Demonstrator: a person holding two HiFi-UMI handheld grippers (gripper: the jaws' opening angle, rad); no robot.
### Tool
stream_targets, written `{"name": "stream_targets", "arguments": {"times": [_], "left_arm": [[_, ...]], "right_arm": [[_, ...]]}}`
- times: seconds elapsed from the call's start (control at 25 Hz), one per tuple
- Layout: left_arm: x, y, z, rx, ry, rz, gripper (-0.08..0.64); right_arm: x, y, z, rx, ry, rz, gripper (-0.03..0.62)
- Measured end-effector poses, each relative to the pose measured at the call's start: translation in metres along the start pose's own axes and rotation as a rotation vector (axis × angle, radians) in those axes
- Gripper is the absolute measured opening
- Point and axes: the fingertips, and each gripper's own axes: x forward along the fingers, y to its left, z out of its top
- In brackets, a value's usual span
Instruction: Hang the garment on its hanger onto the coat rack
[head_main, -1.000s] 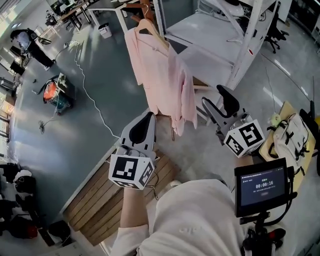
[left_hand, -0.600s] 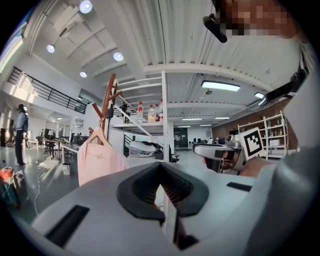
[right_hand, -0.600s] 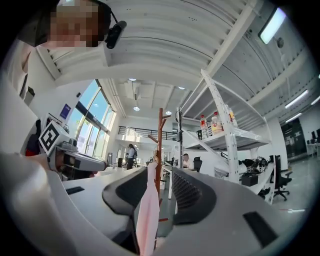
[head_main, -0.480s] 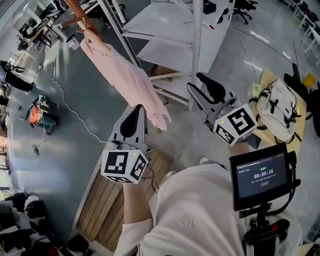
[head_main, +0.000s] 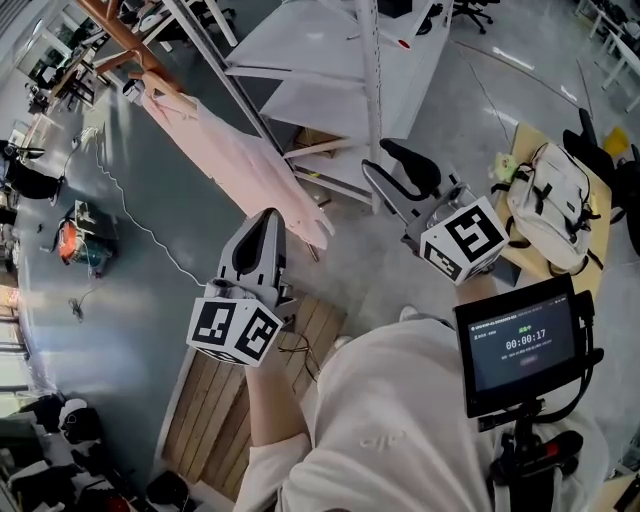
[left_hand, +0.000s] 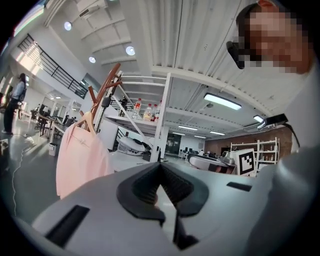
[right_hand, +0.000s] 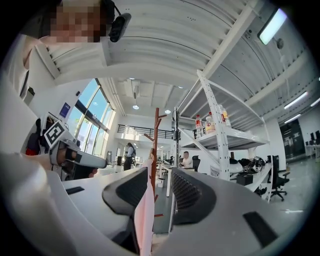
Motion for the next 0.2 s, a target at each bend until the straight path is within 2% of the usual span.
{"name": "stream_targets", "arguments": {"times": [0.2], "left_arm": [[0.0026,-0.0039,-0.0055,-0.015,0.013,-0.018,0.006]], "right_arm": [[-0.002,0.0028,-0.0024,0.003,0.003,0.008,0.163]]}}
